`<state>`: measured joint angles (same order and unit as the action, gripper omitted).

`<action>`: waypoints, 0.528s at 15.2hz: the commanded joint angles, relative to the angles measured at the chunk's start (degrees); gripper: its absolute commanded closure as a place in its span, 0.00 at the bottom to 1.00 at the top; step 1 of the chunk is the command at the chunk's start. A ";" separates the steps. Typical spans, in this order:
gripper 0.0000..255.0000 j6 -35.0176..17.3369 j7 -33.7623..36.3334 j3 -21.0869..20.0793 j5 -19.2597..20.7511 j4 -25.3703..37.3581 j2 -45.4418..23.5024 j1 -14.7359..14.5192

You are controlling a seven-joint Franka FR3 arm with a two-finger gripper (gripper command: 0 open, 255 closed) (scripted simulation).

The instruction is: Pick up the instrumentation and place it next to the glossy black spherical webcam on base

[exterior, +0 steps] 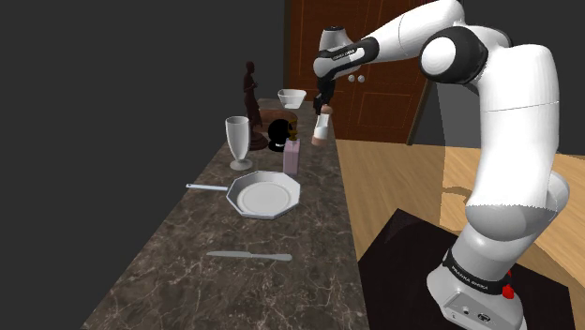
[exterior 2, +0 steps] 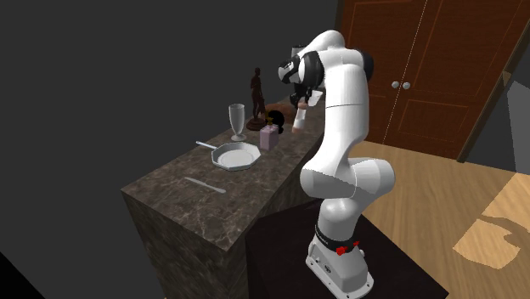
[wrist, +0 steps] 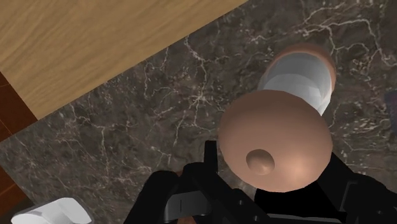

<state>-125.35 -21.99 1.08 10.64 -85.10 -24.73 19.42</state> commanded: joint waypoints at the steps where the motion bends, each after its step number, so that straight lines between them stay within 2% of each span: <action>1: 1.00 -1.26 0.25 0.05 0.13 -0.70 -0.52 -0.01; 8: 1.00 -6.29 1.27 0.27 0.71 -4.16 -2.15 -0.05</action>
<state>-130.78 -20.88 1.30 11.25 -88.88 -26.45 19.36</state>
